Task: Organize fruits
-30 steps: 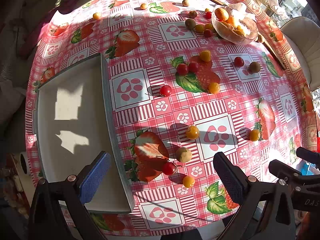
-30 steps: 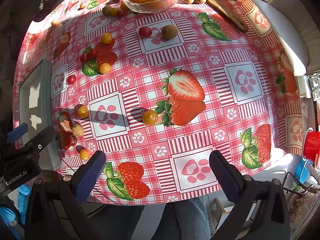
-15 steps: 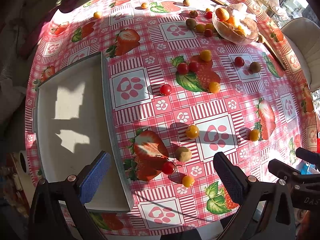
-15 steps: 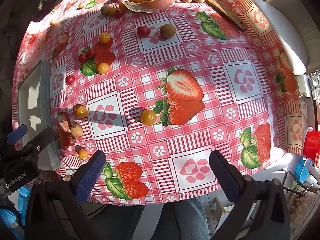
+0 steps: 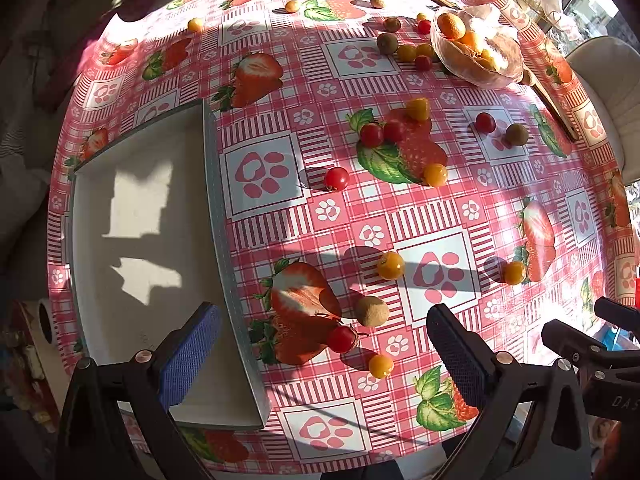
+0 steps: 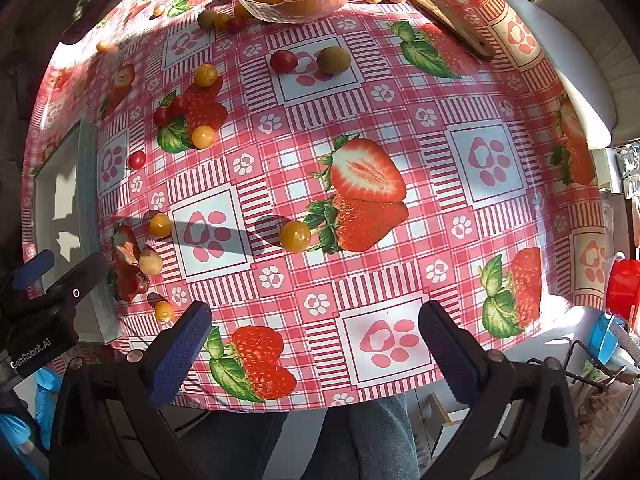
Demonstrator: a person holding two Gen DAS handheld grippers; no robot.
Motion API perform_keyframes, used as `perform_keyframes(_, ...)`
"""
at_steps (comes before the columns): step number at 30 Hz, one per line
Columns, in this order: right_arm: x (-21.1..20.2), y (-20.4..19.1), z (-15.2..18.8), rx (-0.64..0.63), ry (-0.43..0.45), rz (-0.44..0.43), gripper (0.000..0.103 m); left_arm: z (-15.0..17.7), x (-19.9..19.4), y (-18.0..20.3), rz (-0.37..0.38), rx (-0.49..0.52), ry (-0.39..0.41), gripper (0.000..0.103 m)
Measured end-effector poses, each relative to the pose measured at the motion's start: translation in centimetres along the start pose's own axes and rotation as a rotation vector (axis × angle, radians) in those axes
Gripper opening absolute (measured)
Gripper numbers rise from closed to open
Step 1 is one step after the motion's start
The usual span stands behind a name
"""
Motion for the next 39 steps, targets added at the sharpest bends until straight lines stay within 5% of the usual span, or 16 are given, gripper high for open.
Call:
perform_keyframes(16,0.5,0.2,-0.2,0.024,0.006,-0.01,0.103,-0.7,0.8,-0.2,0.002,0.006,0.021,0.103)
perform_keyframes(39,5.1,-3.2,-3.6,-0.023,0.031,-0.01,0.103,-7.0,7.3,-1.5,-0.051,0.082,0.058,0.103)
Point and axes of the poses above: each gripper's, at about its wrist camera, not at the fingertips, and x roughly the way its jaws point, y to its right, z to its underside, the point moved 9 cm from there along x, roughly the way its jaws point, and after that the axes turned 13 degrees about z, right-handed, at the moved point
